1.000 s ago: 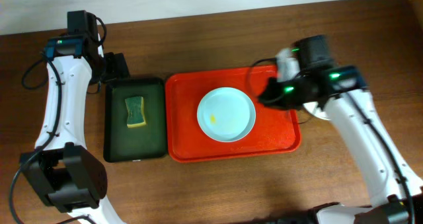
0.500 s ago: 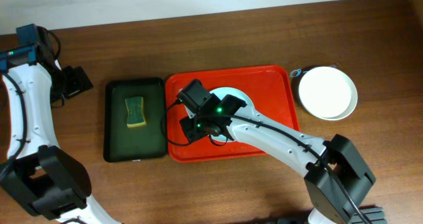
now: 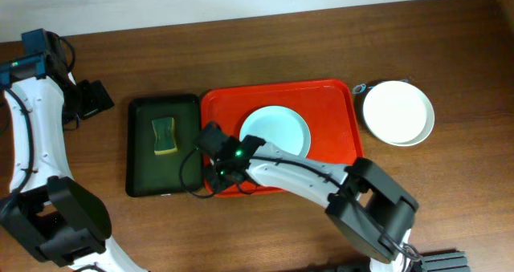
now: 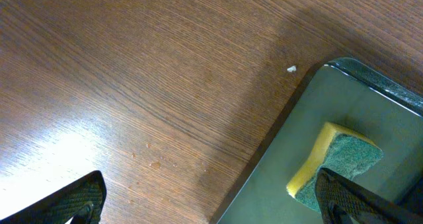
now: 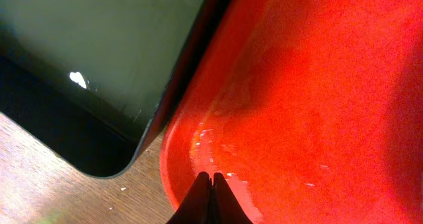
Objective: Clean dirty plates on tray and stack at the side
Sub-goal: 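Reach the right gripper to the sponge on the green tray and grasp it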
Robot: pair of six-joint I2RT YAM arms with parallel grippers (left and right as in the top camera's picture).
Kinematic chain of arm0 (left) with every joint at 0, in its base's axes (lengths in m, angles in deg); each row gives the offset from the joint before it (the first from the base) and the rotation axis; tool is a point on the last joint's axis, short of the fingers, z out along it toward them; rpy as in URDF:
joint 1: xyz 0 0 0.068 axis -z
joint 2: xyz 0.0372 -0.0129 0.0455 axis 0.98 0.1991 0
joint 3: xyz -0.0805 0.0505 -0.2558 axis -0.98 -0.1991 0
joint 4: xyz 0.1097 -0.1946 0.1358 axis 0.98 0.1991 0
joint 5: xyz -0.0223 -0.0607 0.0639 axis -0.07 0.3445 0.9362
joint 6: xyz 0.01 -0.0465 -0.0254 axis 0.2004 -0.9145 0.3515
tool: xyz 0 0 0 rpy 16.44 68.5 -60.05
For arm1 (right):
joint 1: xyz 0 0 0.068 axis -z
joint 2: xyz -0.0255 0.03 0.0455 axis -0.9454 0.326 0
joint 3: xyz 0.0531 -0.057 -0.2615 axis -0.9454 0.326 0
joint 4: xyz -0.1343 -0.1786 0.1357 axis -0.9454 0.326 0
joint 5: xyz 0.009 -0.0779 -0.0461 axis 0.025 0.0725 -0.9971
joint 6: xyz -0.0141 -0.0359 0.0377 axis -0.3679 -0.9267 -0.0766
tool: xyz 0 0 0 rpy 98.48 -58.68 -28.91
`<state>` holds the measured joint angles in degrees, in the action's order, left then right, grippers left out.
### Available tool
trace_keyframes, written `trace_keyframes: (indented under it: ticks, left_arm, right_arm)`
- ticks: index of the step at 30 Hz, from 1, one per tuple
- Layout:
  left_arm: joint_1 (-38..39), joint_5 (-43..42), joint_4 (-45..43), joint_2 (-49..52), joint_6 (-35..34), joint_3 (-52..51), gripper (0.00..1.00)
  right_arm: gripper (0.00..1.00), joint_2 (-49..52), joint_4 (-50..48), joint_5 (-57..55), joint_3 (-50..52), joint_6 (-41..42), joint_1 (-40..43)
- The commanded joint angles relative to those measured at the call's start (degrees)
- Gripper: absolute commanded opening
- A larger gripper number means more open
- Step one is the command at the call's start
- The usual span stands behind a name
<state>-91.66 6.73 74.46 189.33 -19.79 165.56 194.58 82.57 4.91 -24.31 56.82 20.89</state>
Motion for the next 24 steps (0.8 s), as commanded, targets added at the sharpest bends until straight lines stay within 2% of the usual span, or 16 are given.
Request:
trace_keyframes:
  ticks: [1,24]
  left_arm:
    - [0.0,0.2,0.0,-1.2,-0.5,0.7,0.99]
    - [0.0,0.2,0.0,-1.2,-0.5,0.7,0.99]
  right_arm:
    - [0.04,2.1,-0.6,-0.5,0.4,0.5,-1.2]
    - [0.04,2.5,-0.7,-2.2,0.2,0.3,-5.4]
